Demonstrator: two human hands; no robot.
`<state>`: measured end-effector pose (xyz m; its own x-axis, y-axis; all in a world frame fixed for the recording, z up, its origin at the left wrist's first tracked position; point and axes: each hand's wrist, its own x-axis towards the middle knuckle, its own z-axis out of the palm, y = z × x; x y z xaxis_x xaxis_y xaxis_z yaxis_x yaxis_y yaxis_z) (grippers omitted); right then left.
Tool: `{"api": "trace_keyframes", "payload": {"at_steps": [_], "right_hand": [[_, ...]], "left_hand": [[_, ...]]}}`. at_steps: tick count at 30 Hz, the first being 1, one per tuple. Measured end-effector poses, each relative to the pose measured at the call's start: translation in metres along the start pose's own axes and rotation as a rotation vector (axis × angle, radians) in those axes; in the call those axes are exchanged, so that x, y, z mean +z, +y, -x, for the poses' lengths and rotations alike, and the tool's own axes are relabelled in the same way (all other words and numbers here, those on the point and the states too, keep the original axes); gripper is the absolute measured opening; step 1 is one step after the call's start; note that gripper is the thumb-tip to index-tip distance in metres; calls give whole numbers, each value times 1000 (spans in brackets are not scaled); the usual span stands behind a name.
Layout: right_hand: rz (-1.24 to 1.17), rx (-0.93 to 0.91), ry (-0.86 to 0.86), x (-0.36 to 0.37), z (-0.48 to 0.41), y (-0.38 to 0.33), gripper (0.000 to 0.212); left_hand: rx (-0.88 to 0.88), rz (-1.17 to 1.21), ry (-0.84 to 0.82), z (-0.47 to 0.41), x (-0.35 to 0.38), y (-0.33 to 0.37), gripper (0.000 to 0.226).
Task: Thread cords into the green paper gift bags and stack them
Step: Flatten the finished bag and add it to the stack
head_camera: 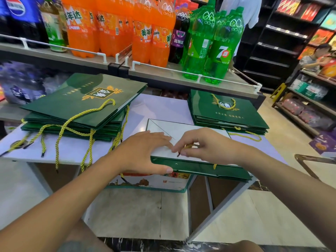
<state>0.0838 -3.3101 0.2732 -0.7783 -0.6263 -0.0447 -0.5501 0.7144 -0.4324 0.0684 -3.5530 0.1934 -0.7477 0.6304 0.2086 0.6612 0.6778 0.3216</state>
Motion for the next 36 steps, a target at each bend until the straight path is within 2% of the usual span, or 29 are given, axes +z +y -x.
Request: {"api": "trace_keyframes", "payload": {"at_steps": [8, 14, 21, 27, 33, 35, 36], "right_hand": [[97, -46, 0, 14, 0, -2, 29], [174, -58, -22, 17, -4, -5, 32], [-11, -19, 69, 16, -2, -5, 38], [-77, 41, 141, 24, 0, -2, 46], [25, 68, 130, 22, 9, -11, 33], [119, 25, 204, 24, 18, -14, 30], [149, -5, 305, 28, 23, -17, 27]], "left_hand": [[5, 45, 32, -1, 2, -2, 74], [25, 107, 65, 0, 2, -1, 57], [-12, 213, 205, 5, 2, -2, 48], [-32, 274, 217, 6, 4, -5, 47], [-58, 305, 227, 5, 5, -6, 46], [-66, 313, 230, 5, 5, -6, 47], [-69, 315, 232, 5, 5, -6, 48]]}}
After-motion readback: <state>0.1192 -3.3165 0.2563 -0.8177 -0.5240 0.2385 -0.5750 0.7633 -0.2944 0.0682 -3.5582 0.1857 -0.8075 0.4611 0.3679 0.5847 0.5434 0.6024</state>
